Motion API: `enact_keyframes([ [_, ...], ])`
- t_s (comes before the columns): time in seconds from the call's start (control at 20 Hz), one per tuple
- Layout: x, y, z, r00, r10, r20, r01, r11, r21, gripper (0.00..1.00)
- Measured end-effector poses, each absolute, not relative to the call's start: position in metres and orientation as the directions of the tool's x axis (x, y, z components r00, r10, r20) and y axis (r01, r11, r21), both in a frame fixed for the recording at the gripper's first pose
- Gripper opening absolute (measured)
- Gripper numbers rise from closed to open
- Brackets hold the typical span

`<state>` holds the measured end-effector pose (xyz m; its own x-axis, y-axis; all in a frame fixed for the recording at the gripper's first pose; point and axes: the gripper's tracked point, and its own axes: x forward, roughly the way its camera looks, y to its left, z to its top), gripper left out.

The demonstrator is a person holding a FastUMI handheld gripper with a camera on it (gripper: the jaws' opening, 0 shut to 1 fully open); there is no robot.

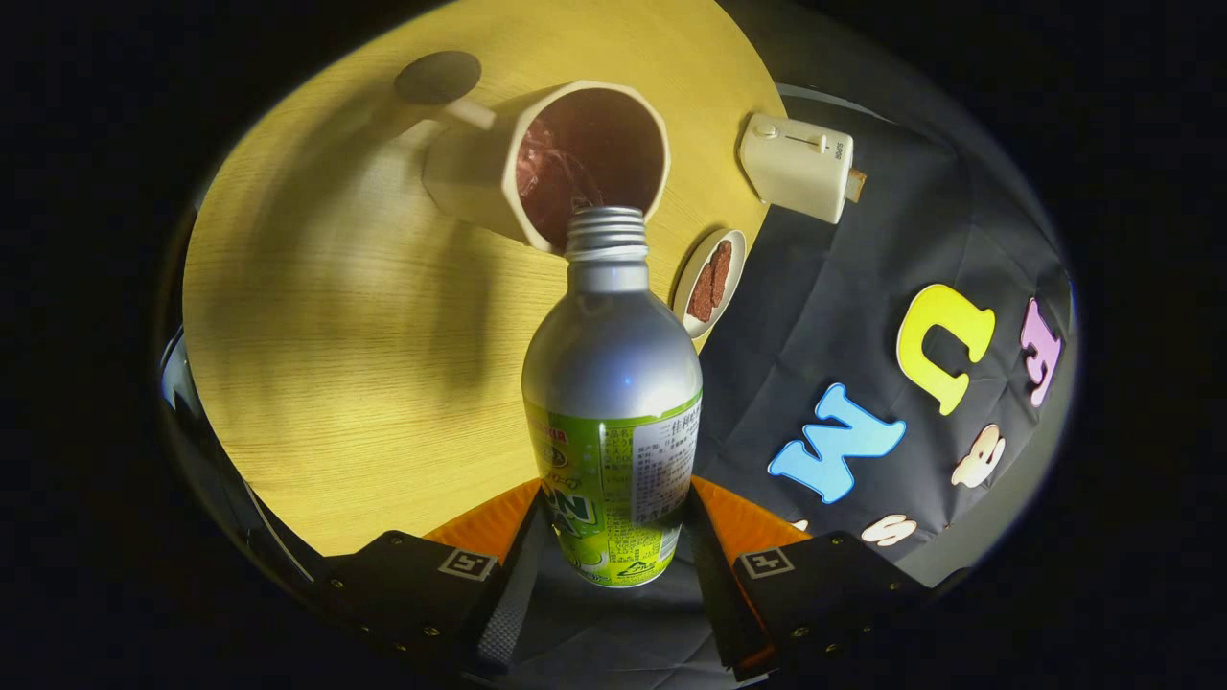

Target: Take the bottle from table, then pour the juice into the cup, finally place the bottle on the coaster

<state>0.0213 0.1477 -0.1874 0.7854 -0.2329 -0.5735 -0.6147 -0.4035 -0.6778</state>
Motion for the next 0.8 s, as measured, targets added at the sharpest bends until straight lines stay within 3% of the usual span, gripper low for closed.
enact_keyframes([
  [0.8,0.023,0.154,-0.174,0.785,-0.262,-0.561,-0.611,-0.476,-0.633,0.77],
])
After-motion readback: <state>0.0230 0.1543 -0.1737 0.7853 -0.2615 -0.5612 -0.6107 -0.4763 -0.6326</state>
